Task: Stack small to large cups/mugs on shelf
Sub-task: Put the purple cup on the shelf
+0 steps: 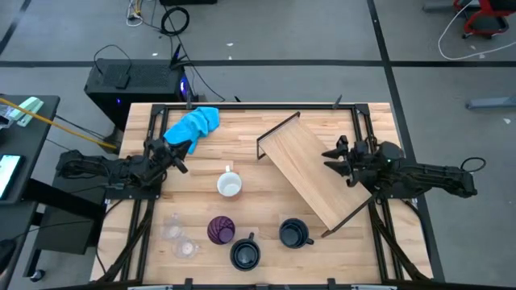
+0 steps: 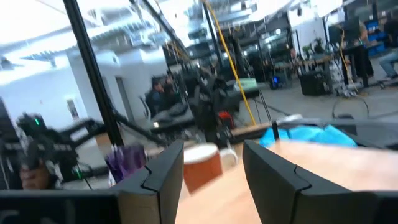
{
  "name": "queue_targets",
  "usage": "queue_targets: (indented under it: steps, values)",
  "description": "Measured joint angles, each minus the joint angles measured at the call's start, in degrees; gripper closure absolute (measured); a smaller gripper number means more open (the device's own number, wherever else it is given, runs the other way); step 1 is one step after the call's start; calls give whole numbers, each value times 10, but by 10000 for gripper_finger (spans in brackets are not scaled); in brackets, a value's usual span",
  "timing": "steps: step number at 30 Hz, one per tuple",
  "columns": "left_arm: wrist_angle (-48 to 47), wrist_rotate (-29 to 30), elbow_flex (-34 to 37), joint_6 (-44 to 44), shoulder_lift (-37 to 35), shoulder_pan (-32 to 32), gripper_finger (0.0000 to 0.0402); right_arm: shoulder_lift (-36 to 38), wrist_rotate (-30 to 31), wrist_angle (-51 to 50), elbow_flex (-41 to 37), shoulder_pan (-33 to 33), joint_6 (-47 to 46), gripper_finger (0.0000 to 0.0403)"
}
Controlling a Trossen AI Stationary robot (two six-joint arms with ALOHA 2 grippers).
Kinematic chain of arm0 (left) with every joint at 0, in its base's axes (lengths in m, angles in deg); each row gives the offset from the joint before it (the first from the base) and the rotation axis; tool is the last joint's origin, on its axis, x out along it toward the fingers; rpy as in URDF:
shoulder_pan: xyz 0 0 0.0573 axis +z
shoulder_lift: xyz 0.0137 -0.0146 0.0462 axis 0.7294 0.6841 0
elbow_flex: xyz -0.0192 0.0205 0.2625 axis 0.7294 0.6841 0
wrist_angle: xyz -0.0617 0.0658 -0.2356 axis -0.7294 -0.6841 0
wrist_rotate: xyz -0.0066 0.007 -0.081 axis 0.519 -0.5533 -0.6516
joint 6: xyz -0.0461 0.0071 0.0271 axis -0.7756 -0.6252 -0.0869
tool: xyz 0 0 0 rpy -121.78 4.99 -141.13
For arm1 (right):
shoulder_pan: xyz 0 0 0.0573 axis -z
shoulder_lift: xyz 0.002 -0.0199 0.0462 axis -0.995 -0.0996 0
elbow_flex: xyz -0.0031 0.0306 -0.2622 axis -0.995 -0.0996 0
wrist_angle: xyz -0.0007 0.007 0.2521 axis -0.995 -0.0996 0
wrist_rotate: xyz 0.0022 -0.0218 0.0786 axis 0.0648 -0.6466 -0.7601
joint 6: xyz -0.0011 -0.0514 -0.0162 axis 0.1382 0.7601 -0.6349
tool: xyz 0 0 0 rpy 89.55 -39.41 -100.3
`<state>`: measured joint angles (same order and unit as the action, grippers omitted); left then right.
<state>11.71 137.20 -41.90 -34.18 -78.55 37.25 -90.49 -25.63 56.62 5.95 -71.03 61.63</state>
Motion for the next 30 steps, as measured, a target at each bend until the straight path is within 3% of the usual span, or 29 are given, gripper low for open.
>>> queue_targets:
  steps: [13,21,24,30]
  values:
    - [2,0,0,-1,0,0,361,0,0,145,0,0,27,231]
    - [4,-5,0,0,0,0,374,0,0,193,0,0,24,231]
    - [13,-57,0,16,0,0,380,0,11,198,0,0,-2,231]
    - [77,-277,0,100,0,0,388,0,62,198,0,0,-38,231]
